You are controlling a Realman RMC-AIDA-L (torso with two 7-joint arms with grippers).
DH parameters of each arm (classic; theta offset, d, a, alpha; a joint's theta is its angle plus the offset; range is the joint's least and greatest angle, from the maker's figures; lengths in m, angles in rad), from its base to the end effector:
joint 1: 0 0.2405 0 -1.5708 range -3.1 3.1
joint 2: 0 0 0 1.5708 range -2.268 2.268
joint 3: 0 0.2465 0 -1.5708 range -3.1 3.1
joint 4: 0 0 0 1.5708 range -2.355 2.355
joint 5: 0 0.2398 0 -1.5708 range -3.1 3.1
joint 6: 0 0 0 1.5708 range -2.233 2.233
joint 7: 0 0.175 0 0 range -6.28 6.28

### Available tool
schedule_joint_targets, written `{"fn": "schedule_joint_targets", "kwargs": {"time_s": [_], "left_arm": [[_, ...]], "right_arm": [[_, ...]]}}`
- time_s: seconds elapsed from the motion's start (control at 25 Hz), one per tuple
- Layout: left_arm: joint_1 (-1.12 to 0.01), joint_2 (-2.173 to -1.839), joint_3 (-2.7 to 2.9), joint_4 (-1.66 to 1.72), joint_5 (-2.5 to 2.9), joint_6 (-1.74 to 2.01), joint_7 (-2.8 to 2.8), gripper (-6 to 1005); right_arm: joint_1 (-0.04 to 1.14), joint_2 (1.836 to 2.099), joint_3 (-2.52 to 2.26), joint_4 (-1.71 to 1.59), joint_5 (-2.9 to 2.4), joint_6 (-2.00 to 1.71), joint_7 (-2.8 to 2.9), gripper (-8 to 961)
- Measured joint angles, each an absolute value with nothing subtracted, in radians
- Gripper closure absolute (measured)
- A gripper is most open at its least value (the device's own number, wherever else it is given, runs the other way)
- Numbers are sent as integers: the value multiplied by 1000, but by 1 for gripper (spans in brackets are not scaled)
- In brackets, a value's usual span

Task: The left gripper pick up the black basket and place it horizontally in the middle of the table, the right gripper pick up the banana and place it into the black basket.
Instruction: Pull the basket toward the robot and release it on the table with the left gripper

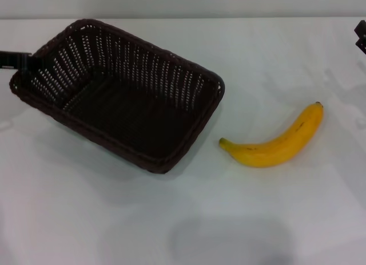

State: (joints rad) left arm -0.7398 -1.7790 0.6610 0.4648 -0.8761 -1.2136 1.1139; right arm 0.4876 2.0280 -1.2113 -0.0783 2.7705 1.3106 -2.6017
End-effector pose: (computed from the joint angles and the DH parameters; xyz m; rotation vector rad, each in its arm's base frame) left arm -0.3157 0.4569 0.0803 -2.2660 -1.2791 -0.2664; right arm 0.3242 0.3864 0.0169 -1.6624 0.5500 0.9599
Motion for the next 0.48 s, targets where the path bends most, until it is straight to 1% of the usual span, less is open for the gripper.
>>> {"fn": "schedule_joint_targets", "kwargs": {"time_s": [0.24, 0.36, 0.48], "left_arm": [[-701, -1766, 651, 471, -995, -1257, 1073, 798], [-680, -1766, 631, 473, -1061, -1282, 1071, 823], [-657, -1772, 610, 473, -1125, -1297, 1068, 815]], "right_arm": [[489, 2028, -1213, -78, 2770, 1307, -2602, 79], [488, 2028, -1212, -78, 2770, 1307, -2602, 79], [485, 2028, -1211, -78, 2770, 1307, -2602, 79]]}}
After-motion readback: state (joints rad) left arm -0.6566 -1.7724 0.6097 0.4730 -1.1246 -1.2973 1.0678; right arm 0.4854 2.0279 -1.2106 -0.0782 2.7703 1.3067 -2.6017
